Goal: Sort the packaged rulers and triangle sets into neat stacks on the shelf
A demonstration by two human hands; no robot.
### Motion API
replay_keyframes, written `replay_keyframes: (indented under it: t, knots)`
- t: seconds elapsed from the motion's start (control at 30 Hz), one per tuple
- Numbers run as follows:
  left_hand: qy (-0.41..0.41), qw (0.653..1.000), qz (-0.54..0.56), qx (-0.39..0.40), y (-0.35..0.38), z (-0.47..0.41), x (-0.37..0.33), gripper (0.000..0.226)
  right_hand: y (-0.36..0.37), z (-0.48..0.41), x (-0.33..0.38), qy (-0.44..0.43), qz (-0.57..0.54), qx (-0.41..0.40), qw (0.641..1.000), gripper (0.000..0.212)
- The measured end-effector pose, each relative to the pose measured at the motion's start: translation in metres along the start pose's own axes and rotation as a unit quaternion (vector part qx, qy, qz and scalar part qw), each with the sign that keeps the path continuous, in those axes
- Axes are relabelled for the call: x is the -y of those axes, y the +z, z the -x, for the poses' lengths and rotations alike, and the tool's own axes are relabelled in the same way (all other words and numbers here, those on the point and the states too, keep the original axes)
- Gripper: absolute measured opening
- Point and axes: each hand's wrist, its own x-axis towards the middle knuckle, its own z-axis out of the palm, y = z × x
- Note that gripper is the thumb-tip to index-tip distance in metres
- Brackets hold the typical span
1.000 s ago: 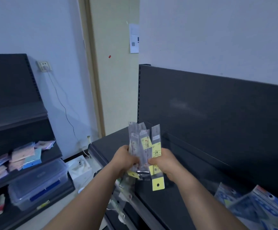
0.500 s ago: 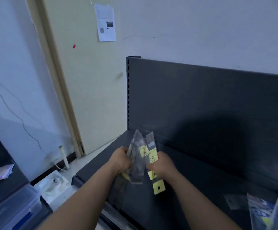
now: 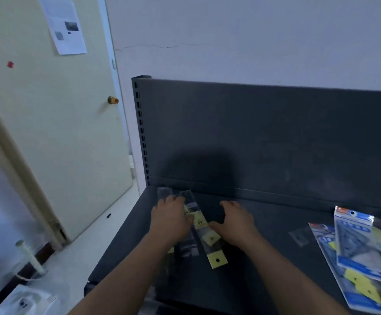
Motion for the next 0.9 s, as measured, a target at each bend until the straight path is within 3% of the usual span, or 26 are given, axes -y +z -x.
replay_keyframes:
  t: [0.2,0.47,0.9]
  knots:
    - [0.126,0.992,-0.014,-0.017,0.0,0.003,-0.05,0.048,-0.019,0.03,-0.037,0.022,0.045,-0.113,0.992,0.053]
    - [0.244,0.97,-0.005,-0.014,0.017,0.023,-0.139,0.046,-0.056,0.092,-0.109,0.108,0.087,-0.177,0.974,0.043]
    - [0.366,0.928,0.049,0.041,0.059,0.107,-0.35,0.044,-0.148,0.247,-0.263,0.277,0.086,-0.19,0.938,0.049]
